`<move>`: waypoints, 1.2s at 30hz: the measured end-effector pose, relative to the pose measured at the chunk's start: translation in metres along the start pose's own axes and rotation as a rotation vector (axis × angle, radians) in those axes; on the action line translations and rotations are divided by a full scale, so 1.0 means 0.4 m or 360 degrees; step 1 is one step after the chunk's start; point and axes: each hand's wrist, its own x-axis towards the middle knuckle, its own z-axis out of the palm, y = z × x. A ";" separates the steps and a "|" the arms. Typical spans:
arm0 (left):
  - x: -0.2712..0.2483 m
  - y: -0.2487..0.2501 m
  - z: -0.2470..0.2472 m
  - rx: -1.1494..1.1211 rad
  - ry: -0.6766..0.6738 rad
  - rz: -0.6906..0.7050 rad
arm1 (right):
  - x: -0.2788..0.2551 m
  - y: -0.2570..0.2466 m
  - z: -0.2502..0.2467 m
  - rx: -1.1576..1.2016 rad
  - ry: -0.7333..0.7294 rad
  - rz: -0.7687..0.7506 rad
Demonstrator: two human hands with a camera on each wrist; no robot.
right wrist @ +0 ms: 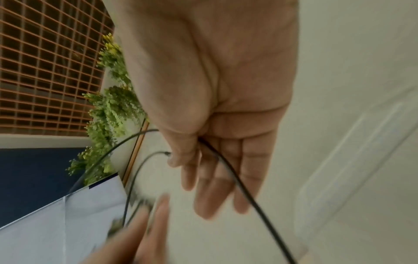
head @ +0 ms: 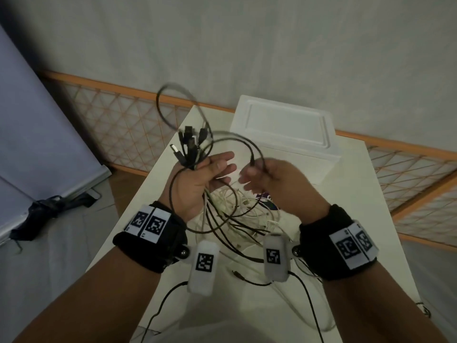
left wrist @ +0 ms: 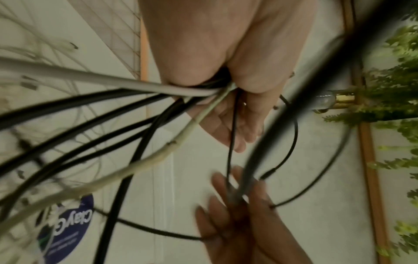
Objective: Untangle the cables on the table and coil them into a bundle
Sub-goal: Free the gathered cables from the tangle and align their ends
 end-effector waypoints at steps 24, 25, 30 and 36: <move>-0.099 -0.096 -0.088 0.0567 0.0092 -0.0196 | -0.048 0.047 0.140 -0.0906 -0.0313 -0.0137; -0.102 -0.092 -0.087 0.0604 0.0064 -0.0196 | -0.043 0.045 0.162 -0.0915 -0.0323 -0.0132; -0.110 -0.089 -0.129 0.0579 0.0173 -0.0270 | -0.054 0.081 0.083 -0.1012 0.0019 -0.0232; -0.130 -0.101 -0.162 0.0497 0.0314 -0.0293 | -0.110 0.157 -0.070 -0.1330 0.0426 0.0252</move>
